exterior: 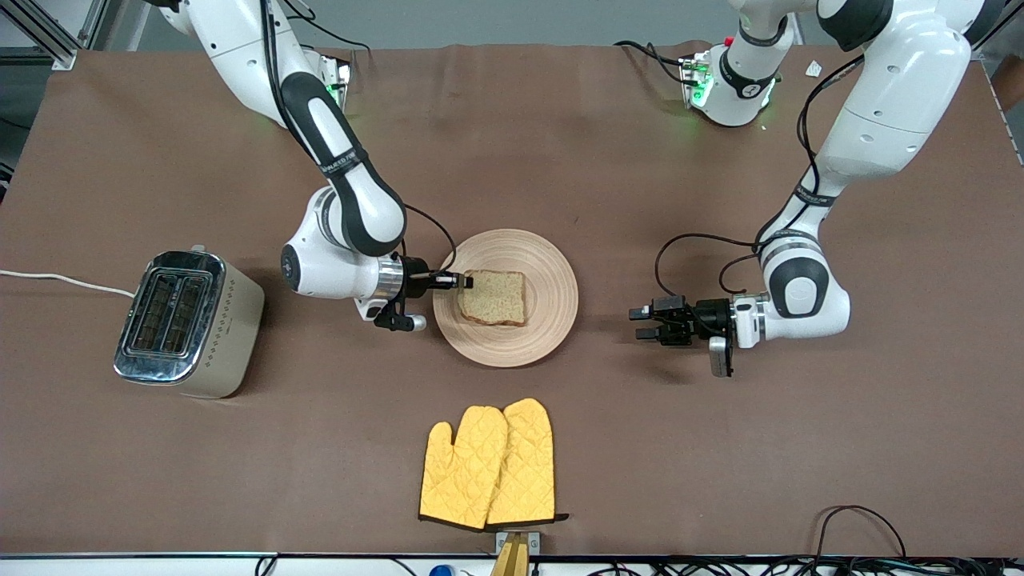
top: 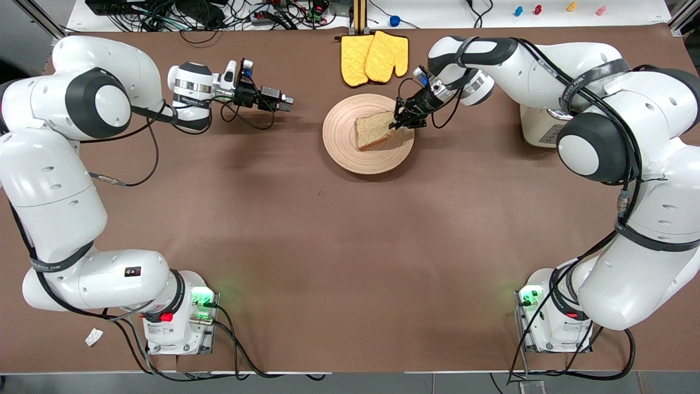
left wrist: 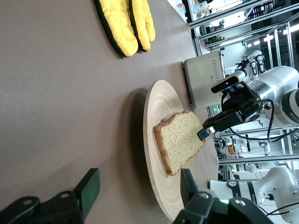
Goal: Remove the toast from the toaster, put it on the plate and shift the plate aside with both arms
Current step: 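Lower the bread onto the plate while the left gripper approaches the plate, then grip the plate rim with both grippers from opposite sides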
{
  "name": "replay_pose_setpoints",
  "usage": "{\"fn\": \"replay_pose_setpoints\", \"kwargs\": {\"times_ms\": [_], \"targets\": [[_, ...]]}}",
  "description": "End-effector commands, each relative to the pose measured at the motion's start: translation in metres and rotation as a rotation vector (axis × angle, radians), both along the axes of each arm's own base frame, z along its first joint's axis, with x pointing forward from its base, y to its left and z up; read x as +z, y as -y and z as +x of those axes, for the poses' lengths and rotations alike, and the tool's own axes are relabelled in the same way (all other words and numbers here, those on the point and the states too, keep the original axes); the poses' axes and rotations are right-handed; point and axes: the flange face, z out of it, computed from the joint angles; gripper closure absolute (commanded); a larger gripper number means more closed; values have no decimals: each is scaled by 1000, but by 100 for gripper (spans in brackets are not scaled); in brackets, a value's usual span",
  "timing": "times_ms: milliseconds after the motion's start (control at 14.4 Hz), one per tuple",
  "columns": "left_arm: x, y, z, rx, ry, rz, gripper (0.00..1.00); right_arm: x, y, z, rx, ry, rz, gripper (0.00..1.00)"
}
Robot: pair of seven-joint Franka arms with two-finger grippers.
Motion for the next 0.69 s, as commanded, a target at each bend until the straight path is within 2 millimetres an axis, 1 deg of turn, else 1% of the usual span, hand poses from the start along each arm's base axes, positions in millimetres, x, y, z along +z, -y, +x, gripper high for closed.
{"fn": "replay_pose_setpoints", "kwargs": {"times_ms": [0,139,208,278,347,417,556,625], "targets": [[0,7,-6,20,25,24,24,-10,9,0,-12,-14,14,90],[0,11,-6,25,30,35,26,-19,13,0,-12,-24,4,88],[0,17,-8,19,30,34,27,-23,14,0,-14,-28,0,85],[0,23,-9,18,29,31,27,-27,18,1,-19,-34,-2,78],[-1,24,-10,27,22,25,27,-28,19,1,-20,-35,-4,66],[-3,29,-13,33,12,18,27,-29,22,3,-24,-37,-5,56],[-7,39,-20,53,-13,-2,28,-32,27,4,-5,-28,6,40],[-9,42,-22,67,-24,-12,28,-32,32,5,19,-29,26,27]]}}
